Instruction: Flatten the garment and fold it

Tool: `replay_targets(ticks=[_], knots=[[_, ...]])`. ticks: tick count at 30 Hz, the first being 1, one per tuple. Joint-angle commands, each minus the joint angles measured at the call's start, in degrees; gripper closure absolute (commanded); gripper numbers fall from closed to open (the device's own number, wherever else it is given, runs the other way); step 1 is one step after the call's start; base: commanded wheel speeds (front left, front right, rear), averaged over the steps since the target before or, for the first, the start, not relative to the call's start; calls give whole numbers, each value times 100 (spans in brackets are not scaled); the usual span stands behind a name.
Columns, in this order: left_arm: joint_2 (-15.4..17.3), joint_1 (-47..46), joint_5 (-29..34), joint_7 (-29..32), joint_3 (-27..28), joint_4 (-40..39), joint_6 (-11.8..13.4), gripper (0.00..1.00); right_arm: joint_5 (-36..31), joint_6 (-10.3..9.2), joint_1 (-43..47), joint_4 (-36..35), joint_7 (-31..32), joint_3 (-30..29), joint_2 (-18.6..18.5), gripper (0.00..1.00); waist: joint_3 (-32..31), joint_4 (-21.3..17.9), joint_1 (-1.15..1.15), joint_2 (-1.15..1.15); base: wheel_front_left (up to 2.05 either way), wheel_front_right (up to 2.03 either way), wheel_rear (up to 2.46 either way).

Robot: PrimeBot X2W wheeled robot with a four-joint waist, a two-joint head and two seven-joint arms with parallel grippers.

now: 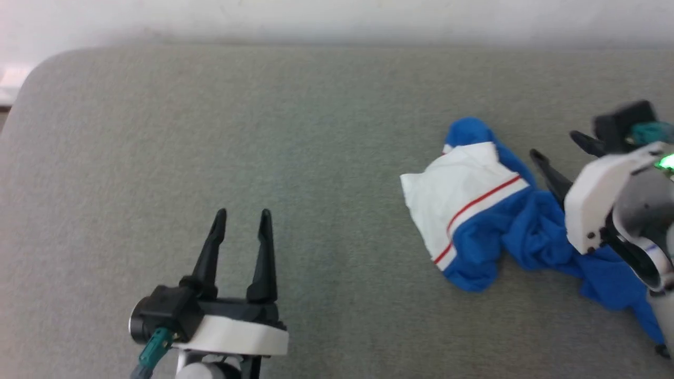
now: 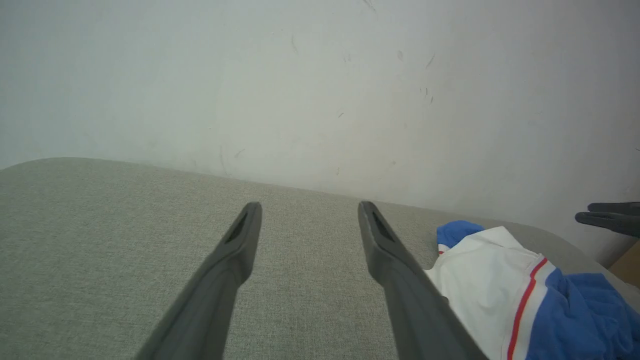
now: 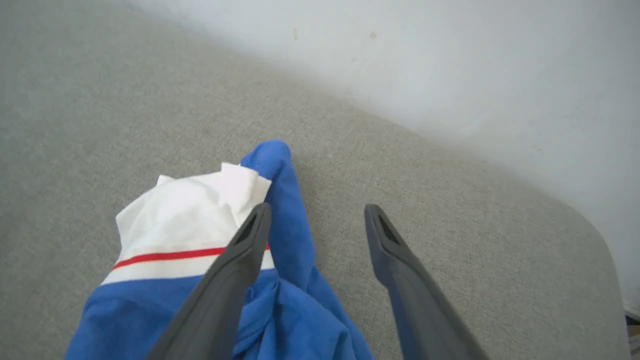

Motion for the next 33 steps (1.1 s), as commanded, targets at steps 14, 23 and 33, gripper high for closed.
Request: replay_targets(ticks=[14, 23, 33], knots=[[-8, -347, -188, -27, -256, 62, 214, 0, 307, -5, -693, 1157, 33, 872, -33, 100, 620, 867, -1, 1, 0, 0, 0], [-8, -172, -92, -27, -45, 111, 187, 0, 344, -5, -1073, 927, -551, 910, -110, 100, 36, 429, -1, 1, 0, 0, 0], [-8, 149, -11, -27, 222, 121, 123, 0, -78, -5, -1333, 602, -1170, 795, -362, 100, -500, -47, -1, 1, 0, 0, 0]])
